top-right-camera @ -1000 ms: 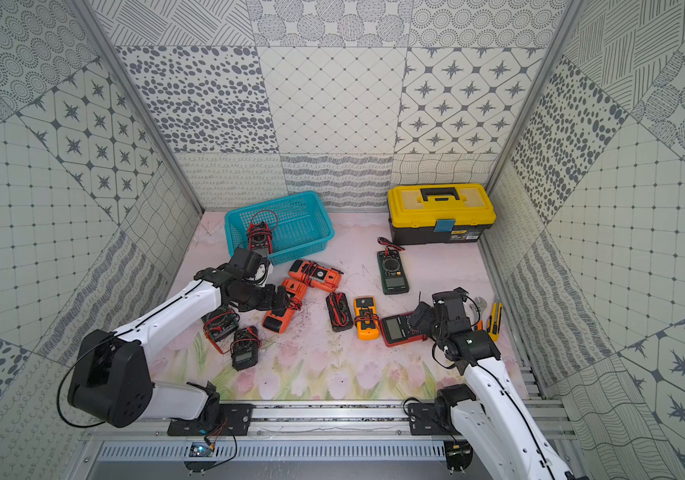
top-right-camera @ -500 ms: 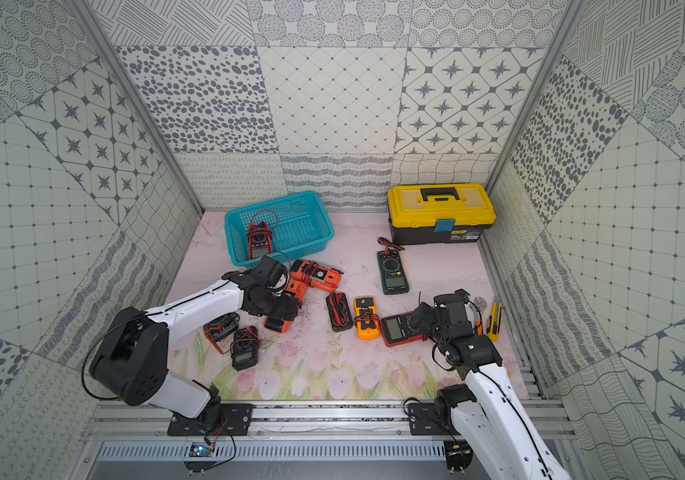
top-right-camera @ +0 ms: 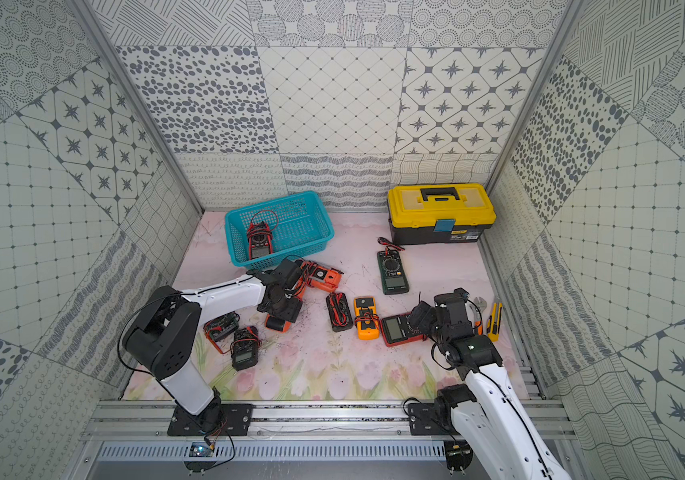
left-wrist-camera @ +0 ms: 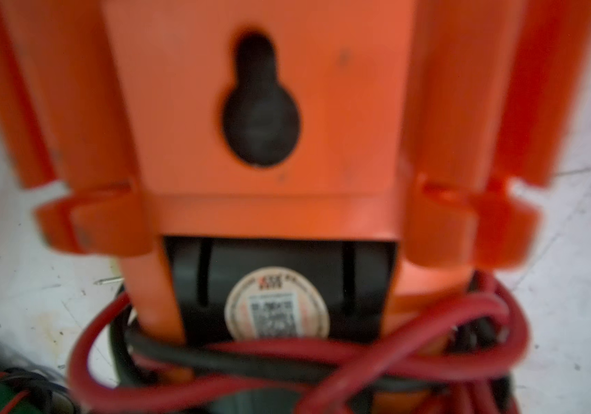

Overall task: Put the multimeter into the basket
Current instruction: Pick up the multimeter from the center of the board.

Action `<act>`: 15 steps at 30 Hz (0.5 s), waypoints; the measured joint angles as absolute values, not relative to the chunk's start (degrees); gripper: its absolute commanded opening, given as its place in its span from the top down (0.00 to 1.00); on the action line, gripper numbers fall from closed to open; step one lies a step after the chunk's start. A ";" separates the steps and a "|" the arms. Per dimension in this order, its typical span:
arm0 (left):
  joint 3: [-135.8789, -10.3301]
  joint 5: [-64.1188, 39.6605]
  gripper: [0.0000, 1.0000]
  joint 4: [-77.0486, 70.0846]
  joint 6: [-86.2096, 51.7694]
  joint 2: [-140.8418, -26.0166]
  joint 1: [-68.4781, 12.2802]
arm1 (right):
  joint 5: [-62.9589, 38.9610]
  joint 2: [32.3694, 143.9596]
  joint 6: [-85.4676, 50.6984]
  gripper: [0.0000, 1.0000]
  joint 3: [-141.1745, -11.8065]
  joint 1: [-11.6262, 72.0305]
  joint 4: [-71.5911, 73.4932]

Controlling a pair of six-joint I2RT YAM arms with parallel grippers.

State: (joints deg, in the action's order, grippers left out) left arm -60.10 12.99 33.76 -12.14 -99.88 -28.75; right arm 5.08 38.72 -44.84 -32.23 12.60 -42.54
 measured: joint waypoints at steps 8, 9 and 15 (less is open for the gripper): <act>-59.88 13.74 0.87 34.50 -12.29 -98.32 -28.84 | 4.34 38.98 -44.64 0.02 -32.23 12.60 -41.78; -59.88 13.72 0.93 34.92 -12.38 -97.60 -28.82 | 4.01 39.00 -44.58 0.02 -32.23 12.60 -41.50; -59.94 12.51 1.00 38.15 -13.63 -91.11 -28.77 | 0.78 38.98 -43.22 0.02 -32.23 12.62 -39.46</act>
State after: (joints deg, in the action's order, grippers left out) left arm -59.94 12.51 38.15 -13.63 -91.11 -28.77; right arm 0.78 38.98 -43.22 -32.23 12.62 -39.46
